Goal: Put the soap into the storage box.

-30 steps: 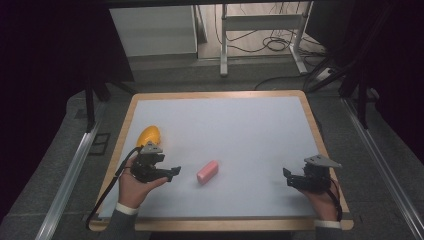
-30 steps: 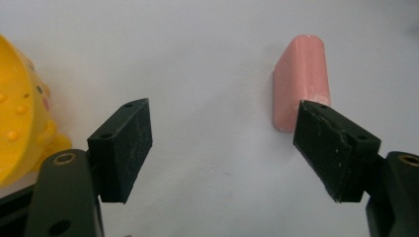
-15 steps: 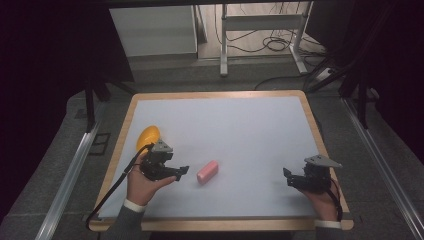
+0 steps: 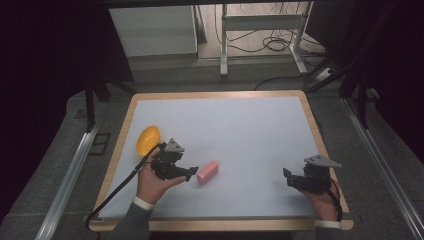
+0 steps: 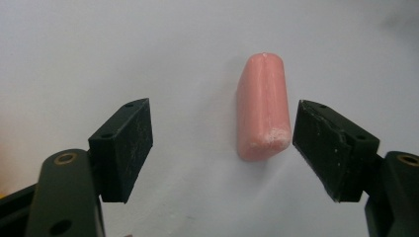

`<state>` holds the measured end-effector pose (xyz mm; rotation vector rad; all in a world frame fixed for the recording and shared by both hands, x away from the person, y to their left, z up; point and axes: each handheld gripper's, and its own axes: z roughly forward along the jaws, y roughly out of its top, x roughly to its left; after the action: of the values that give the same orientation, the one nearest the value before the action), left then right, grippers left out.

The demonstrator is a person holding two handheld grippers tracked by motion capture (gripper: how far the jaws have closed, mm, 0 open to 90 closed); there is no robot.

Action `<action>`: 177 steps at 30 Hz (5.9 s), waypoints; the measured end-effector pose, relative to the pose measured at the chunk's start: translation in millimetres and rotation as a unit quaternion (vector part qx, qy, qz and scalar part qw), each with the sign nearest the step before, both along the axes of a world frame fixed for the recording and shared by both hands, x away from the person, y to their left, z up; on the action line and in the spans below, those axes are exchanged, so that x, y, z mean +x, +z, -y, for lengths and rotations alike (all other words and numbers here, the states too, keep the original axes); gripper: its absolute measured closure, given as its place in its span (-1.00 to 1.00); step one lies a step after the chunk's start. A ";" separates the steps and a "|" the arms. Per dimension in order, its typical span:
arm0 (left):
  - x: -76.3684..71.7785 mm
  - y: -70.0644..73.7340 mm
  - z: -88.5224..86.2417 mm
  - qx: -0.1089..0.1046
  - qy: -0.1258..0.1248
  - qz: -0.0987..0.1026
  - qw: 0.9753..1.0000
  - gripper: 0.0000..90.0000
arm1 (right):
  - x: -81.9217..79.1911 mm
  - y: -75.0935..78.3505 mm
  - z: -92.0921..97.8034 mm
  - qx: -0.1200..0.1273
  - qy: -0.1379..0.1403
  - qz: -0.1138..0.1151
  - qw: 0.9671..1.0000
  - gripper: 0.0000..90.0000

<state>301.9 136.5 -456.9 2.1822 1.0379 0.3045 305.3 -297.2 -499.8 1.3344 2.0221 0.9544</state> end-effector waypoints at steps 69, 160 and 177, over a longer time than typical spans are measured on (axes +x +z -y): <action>33.7 -47.3 65.9 0.063 -0.024 -0.089 0.994 0.01 | 1.4 -4.1 -5.8 -0.014 0.004 -0.006 1.000 -0.80; 33.5 4.5 -0.8 -0.001 0.018 -0.029 0.999 0.34 | 0.2 -1.3 -1.4 -0.010 -0.014 0.003 1.000 -0.80; 36.7 8.3 -16.9 -0.005 0.040 -0.018 0.999 0.34 | 0.2 -1.3 -1.3 -0.011 -0.015 0.003 1.000 -0.80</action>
<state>338.6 153.4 -448.6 2.1484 1.1456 0.2975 305.5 -295.9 -501.1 1.3453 1.9976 0.9202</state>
